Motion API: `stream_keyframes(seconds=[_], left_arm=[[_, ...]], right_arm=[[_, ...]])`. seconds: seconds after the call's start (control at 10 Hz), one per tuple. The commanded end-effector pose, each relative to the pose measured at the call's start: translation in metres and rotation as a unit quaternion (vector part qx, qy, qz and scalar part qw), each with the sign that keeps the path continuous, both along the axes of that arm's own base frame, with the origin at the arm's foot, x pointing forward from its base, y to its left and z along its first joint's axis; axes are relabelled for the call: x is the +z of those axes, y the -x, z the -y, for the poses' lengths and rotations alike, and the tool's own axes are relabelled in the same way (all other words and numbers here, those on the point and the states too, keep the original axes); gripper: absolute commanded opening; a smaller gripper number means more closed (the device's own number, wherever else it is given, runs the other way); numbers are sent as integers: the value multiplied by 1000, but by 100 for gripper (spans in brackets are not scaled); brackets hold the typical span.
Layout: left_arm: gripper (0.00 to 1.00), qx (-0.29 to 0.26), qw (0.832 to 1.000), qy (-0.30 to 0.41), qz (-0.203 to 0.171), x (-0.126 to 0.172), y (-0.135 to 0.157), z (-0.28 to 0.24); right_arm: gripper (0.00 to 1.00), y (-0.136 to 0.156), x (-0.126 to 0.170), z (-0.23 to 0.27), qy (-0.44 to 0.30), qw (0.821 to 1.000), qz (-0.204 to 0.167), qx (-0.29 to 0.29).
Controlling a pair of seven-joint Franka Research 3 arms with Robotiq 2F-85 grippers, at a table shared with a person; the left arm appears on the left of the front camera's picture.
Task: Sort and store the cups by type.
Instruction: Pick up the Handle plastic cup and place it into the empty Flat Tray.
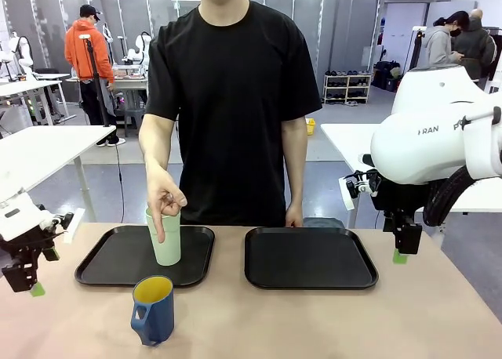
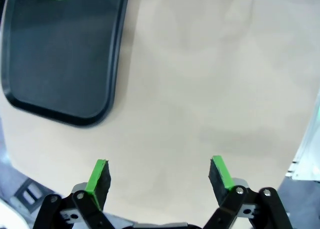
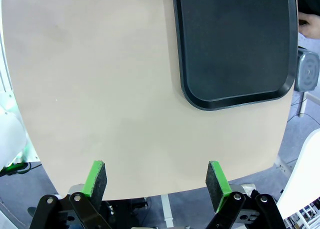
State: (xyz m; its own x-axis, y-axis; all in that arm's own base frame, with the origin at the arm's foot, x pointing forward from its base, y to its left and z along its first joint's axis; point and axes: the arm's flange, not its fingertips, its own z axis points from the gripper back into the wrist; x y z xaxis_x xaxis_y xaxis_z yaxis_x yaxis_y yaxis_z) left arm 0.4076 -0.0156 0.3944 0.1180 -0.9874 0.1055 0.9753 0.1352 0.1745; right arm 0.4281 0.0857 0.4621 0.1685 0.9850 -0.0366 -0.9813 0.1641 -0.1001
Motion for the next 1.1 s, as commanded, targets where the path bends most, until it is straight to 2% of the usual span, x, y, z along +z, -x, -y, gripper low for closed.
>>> stream_keyframes(seconds=[0.0, 0.1, 0.3, 0.4, 0.5, 0.7, 1.0], left_arm=[[100, -50, 996, 70, 13, -14, 4, 1], [100, -67, 992, 110, 5, -24, 6, 5], [100, -82, 988, 125, -37, -48, 8, 14], [100, -99, 984, 141, -45, -58, 7, 20], [100, -113, 979, 166, -42, -68, 7, 25], [100, -143, 964, 224, -9, -83, 7, 23], [100, -170, 928, 332, 20, -98, 10, 12]], right_arm=[[100, 0, 2, 1, 5, 1000, -1, -2], [100, 0, 2, 1, 5, 1000, -1, -2], [100, 0, 2, 1, 5, 1000, -1, -2], [100, 0, 2, 1, 5, 1000, -1, -2], [100, 0, 2, 1, 5, 1000, -1, -2], [100, 0, 2, 1, 5, 1000, -1, -2], [100, 0, 2, 1, 5, 1000, -1, -2]])
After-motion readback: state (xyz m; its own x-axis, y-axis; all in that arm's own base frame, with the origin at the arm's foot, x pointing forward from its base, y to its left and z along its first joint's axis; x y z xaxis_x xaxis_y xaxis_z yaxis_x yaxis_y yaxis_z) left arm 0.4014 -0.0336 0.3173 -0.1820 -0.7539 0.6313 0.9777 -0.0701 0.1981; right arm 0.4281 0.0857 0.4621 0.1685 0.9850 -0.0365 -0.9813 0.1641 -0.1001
